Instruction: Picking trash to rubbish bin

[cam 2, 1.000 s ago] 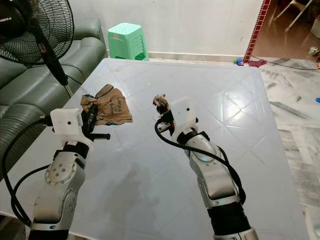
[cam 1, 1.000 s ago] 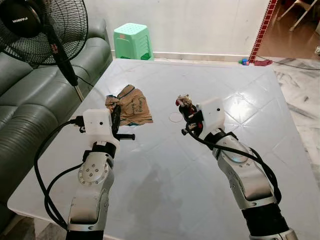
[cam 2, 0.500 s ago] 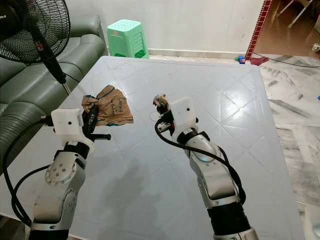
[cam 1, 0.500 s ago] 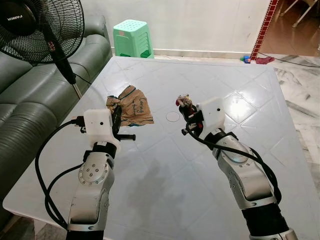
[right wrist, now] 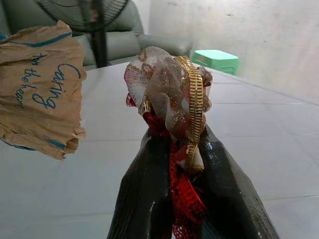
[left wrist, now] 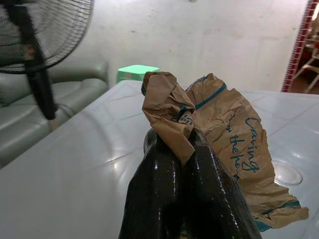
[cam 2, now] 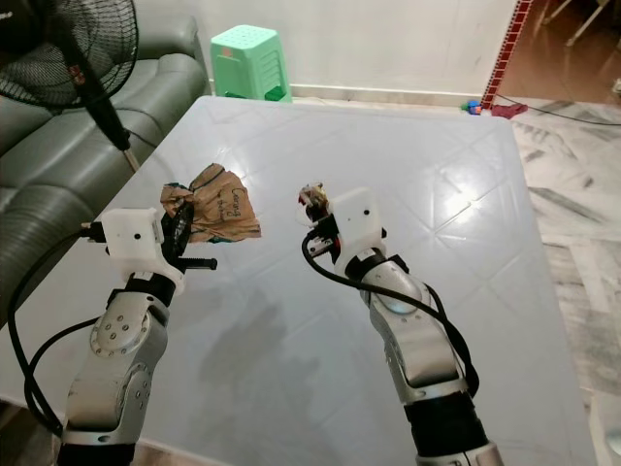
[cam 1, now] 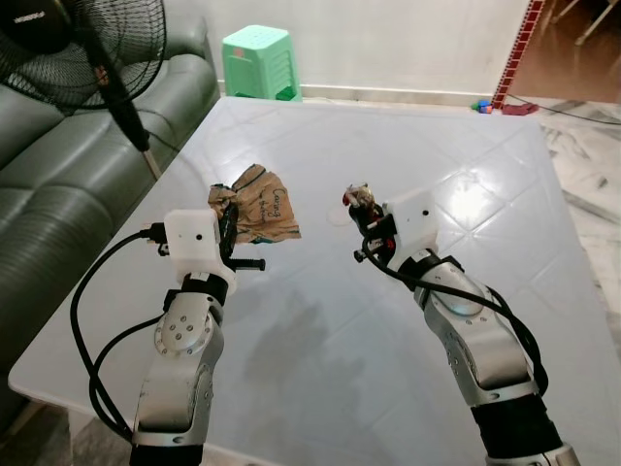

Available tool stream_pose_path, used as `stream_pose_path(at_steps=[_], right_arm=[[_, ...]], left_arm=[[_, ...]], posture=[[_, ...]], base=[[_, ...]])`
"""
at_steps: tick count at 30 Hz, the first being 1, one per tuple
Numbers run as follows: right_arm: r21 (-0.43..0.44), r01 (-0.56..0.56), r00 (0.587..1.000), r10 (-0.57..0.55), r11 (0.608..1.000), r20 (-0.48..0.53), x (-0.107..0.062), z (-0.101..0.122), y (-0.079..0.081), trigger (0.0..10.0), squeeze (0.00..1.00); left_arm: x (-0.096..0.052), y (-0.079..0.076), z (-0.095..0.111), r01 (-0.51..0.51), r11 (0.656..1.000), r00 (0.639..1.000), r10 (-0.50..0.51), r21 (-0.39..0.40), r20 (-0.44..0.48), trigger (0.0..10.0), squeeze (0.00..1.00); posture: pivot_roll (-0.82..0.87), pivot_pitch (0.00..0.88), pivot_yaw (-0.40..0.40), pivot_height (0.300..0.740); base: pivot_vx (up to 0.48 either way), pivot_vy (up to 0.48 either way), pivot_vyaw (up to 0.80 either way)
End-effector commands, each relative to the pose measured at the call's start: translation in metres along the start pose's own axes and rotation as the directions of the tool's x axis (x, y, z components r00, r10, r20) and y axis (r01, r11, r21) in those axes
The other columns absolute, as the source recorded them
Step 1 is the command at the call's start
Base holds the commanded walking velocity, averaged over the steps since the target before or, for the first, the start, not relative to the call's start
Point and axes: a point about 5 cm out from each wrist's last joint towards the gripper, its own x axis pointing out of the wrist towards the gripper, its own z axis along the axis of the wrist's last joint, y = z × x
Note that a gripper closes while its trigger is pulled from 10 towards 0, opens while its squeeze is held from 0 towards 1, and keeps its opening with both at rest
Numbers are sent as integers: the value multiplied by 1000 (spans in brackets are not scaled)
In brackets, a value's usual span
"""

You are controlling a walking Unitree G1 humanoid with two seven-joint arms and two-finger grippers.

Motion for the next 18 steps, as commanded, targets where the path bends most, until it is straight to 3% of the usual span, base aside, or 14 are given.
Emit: stream_pose_path(at_steps=[1, 18], right_arm=[[3, 9, 1000, -9, 1000, -2, 0, 1, -1, 10000, 0], [5, 12, 1000, -12, 1000, -4, 0, 0, -1, 10000, 0]], left_arm=[[0, -1, 2, 2, 1000, 1000, -2, -1, 5, 0, 0], [1, -1, 1, 10, 1000, 1000, -10, -2, -5, 0, 0]], posture=[[3, 18, 21, 740], [6, 18, 23, 740]], base=[[-326, 0, 0], [-299, 0, 0]])
